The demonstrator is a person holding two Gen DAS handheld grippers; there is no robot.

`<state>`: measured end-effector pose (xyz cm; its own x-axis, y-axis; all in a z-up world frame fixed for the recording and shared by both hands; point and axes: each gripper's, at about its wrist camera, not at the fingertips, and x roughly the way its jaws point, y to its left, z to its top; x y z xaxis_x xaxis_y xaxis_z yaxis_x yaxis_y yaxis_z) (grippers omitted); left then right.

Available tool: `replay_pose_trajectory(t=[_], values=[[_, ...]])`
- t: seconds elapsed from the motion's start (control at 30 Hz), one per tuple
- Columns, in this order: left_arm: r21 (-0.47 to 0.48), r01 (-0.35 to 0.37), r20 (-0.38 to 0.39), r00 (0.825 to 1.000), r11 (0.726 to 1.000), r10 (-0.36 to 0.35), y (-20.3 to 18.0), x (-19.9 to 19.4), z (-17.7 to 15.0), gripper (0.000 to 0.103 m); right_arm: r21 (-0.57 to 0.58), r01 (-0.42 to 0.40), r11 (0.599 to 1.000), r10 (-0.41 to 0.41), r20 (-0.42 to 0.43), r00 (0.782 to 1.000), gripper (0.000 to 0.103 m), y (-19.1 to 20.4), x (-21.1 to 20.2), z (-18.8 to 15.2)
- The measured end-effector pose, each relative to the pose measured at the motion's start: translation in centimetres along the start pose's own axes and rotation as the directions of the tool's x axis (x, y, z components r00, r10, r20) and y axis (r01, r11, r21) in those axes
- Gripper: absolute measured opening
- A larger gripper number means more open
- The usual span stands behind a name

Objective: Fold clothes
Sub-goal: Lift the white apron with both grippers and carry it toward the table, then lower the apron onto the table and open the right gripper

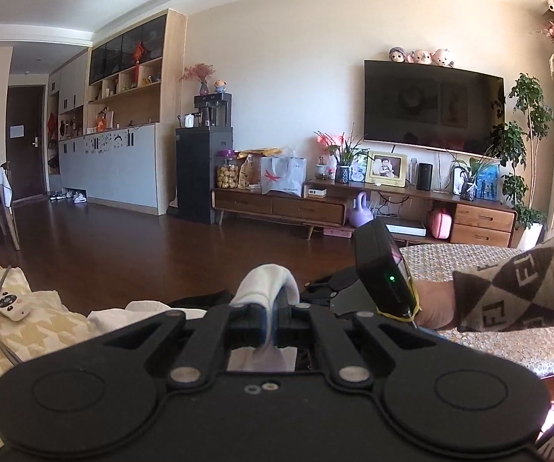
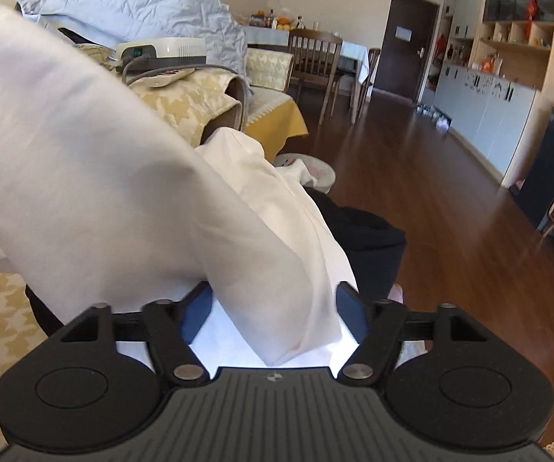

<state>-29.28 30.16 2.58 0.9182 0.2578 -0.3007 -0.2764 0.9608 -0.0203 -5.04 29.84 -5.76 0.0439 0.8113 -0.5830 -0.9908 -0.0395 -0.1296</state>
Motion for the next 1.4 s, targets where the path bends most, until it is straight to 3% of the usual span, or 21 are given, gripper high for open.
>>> replay_pose_trajectory(t=[0.03,0.1,0.3,0.47,0.63,0.8,0.97,1.13,1.23,1.4], values=[[-0.001,0.0,-0.001,1.0,1.0,0.0,0.1,0.1,0.0,0.103,0.007,0.002,1.0,-0.002,0.01,1.0,0.02,0.2,-0.2,0.0],[0.003,-0.003,-0.002,1.0,1.0,0.003,0.1,0.3,0.0,0.103,0.011,0.024,1.0,-0.025,0.024,0.999,0.007,0.4,-0.7,0.2],[0.033,-0.024,0.05,0.998,0.999,0.022,-1.0,0.6,1.5,0.103,0.065,0.158,0.985,-0.164,0.101,0.981,0.003,-0.7,-3.9,1.8],[0.088,-0.024,0.158,0.987,0.996,0.01,-2.5,1.1,4.7,0.103,0.069,0.263,0.962,-0.271,0.181,0.945,0.003,-3.0,-7.5,4.4],[0.137,0.0,0.27,0.962,0.991,-0.038,-5.2,2.5,8.3,0.103,0.11,0.402,0.909,-0.416,0.249,0.874,0.003,-6.3,-12.3,6.7],[0.152,0.099,0.322,0.936,0.983,-0.145,-8.8,4.4,11.2,0.103,0.15,0.54,0.828,-0.559,0.284,0.779,0.003,-9.8,-18.8,7.4],[0.183,0.225,0.318,0.908,0.957,-0.274,-13.8,7.2,12.7,0.103,0.155,0.674,0.723,-0.689,0.236,0.685,0.003,-13.3,-25.7,5.6],[0.217,0.33,0.284,0.879,0.919,-0.383,-19.7,10.2,12.6,0.103,0.162,0.775,0.611,-0.792,0.142,0.594,0.003,-15.5,-31.6,1.1],[0.239,0.405,0.234,0.858,0.882,-0.458,-23.4,11.9,11.6,0.103,0.176,0.806,0.565,-0.824,0.066,0.563,0.003,-16.4,-34.6,-2.8],[0.273,0.527,0.091,0.819,0.805,-0.567,-29.2,14.4,7.8,0.103,0.201,0.816,0.542,-0.821,-0.08,0.565,0.003,-15.9,-37.6,-10.0]])
